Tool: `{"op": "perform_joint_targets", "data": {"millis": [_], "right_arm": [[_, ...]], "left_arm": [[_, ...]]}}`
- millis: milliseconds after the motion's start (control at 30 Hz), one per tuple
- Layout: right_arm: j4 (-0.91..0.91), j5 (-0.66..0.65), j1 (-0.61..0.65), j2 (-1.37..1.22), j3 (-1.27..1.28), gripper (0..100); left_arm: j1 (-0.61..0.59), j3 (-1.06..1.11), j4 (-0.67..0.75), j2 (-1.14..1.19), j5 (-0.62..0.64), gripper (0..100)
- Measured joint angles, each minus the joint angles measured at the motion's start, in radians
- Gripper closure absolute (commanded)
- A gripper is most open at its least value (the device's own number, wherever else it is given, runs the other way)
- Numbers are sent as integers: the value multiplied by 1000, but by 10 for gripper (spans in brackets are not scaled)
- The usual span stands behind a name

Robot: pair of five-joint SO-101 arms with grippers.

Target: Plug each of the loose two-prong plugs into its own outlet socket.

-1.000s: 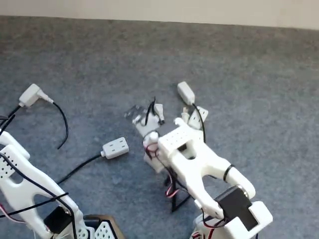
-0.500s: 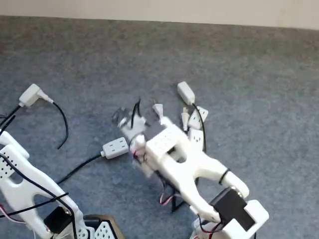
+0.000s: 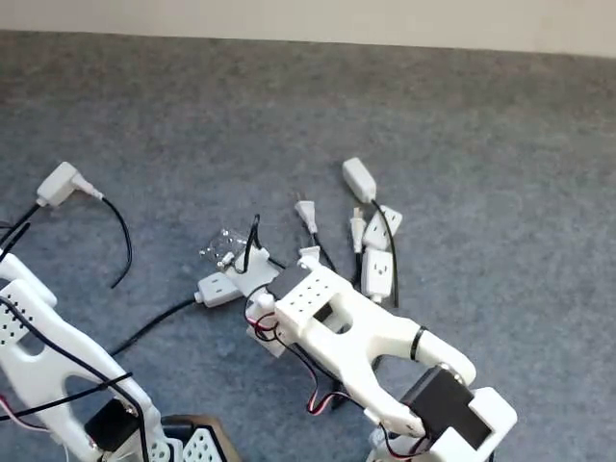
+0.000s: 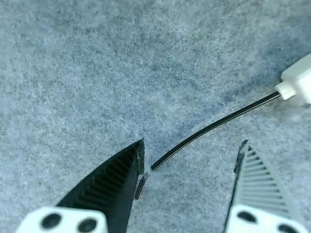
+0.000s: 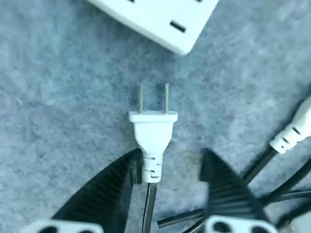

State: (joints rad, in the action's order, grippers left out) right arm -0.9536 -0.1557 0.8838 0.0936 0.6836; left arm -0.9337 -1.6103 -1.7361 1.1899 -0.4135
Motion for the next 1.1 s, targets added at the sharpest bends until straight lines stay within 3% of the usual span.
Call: {"op": "perform_joint_targets", "data": {"millis": [400,533,1100], "right_arm": [[-78,-2,-9,0,-2,789],[-78,-2,-9,0,-12,851],[-28,-2,11,0,-32,852]], "left_arm": [[0,0,0,0,0,698],[0,0,0,0,0,698],[0,0,0,0,0,698]]}}
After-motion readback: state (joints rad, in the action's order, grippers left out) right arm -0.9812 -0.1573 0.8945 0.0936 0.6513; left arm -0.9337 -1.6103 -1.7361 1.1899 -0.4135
